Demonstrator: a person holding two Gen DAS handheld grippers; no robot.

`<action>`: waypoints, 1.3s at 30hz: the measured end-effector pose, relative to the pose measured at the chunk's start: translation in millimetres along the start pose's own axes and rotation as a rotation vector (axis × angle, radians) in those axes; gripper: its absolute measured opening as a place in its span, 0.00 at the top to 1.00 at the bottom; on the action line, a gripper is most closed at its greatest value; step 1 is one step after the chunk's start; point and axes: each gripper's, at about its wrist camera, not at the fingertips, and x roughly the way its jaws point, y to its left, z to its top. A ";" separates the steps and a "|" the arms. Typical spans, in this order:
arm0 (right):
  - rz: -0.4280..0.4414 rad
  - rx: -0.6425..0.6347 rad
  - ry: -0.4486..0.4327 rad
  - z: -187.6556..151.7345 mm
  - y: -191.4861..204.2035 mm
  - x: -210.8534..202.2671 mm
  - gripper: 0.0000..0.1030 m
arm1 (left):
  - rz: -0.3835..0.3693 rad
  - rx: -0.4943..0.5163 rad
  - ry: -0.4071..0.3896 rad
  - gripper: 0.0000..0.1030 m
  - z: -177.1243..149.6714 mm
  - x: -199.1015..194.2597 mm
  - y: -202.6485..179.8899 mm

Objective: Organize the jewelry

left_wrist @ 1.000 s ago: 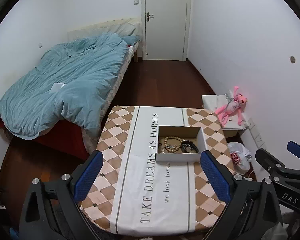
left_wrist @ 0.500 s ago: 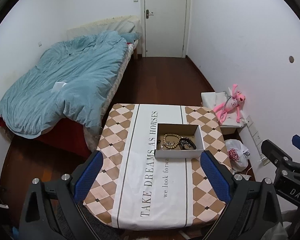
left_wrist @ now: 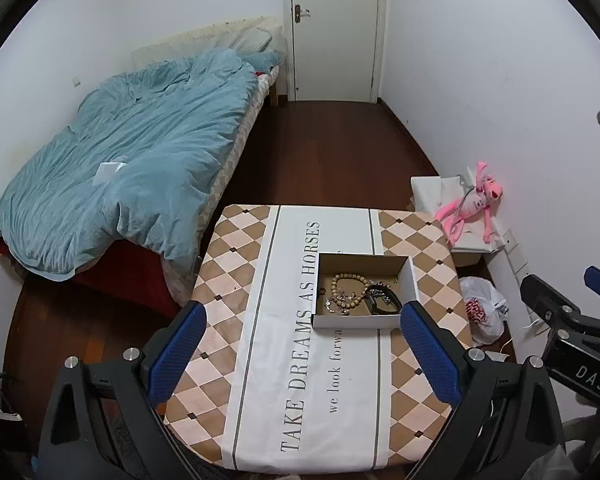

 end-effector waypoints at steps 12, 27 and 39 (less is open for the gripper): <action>-0.009 -0.028 0.096 9.9 4.0 42.8 0.00 | 0.017 0.006 0.069 0.04 10.6 30.5 -2.5; -0.008 -0.041 0.144 2.9 6.4 59.5 0.00 | 0.022 0.010 0.105 0.04 1.8 50.9 -0.7; -0.005 -0.054 0.165 0.6 10.7 65.7 0.00 | 0.028 0.009 0.111 0.04 -0.7 55.3 -0.3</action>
